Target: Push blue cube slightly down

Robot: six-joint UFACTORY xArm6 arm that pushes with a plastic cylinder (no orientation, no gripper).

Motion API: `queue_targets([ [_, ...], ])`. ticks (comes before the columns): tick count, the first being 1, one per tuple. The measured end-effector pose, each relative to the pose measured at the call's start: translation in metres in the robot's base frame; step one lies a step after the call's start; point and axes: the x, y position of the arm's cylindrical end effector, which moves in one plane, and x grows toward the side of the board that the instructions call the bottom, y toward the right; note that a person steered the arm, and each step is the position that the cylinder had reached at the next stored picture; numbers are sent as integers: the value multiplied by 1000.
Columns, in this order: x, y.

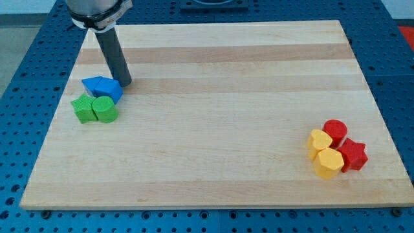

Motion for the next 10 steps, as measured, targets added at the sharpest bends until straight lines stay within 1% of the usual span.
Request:
queue_targets([
  [2,0,-3],
  [4,-14,-6],
  [5,-14,-8],
  [6,-14,-8],
  [8,1,-8],
  [10,2,-8],
])
